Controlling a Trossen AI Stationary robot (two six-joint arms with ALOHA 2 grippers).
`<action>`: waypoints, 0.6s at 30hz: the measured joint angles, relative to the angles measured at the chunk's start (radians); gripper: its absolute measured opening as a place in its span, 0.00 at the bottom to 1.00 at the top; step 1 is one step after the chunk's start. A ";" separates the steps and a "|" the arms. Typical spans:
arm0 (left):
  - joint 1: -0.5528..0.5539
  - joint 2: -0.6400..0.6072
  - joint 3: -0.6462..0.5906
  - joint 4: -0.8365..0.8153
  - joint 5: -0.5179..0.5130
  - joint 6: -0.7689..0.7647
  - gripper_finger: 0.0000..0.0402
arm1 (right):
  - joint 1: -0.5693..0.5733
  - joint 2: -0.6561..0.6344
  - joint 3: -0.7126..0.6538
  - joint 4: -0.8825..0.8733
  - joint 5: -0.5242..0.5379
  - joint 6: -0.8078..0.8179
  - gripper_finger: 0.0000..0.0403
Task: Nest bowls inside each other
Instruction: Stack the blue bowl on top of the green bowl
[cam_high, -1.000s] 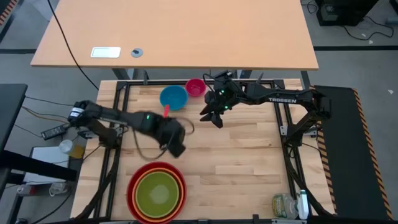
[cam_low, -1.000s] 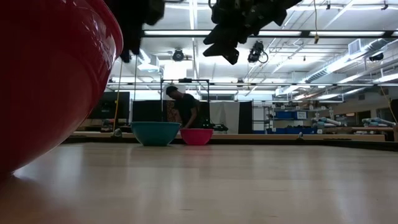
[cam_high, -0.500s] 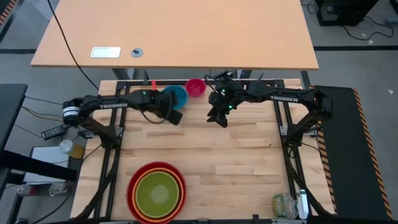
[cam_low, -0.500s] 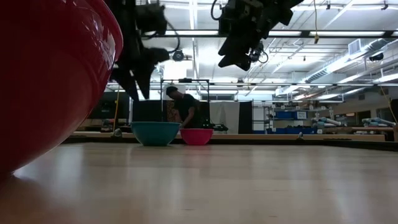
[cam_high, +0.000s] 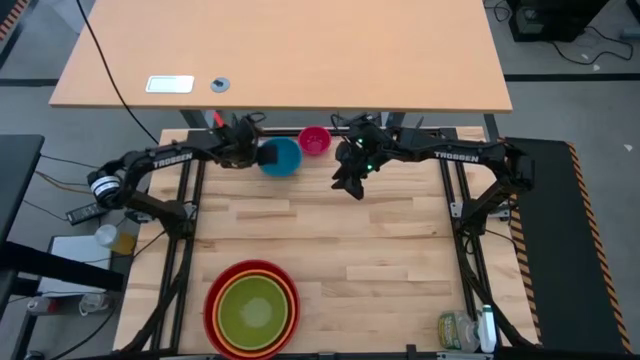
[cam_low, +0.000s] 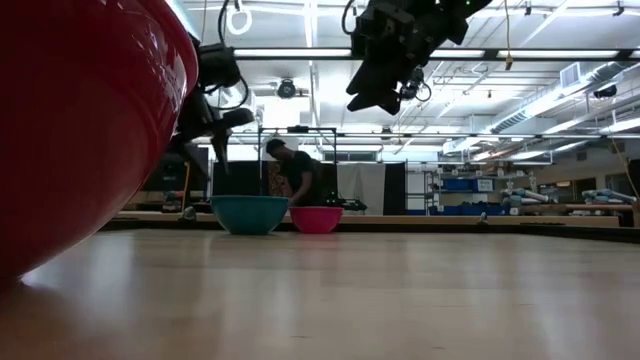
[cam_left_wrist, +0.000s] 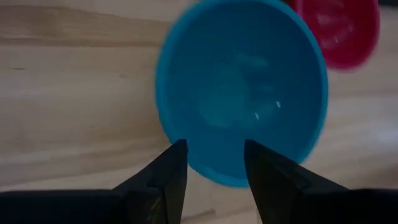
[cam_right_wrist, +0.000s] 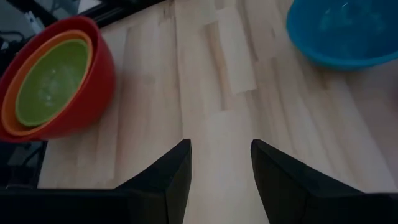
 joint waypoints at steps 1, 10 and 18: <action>0.014 0.000 0.000 -0.002 0.000 -0.006 0.41 | -0.004 0.000 0.000 0.008 0.001 0.000 0.43; 0.114 0.029 0.001 0.002 0.037 0.016 0.56 | -0.034 0.000 0.000 0.058 0.001 0.022 0.43; 0.091 0.143 -0.001 0.002 0.158 0.021 0.60 | -0.037 0.000 0.000 0.093 -0.003 0.025 0.43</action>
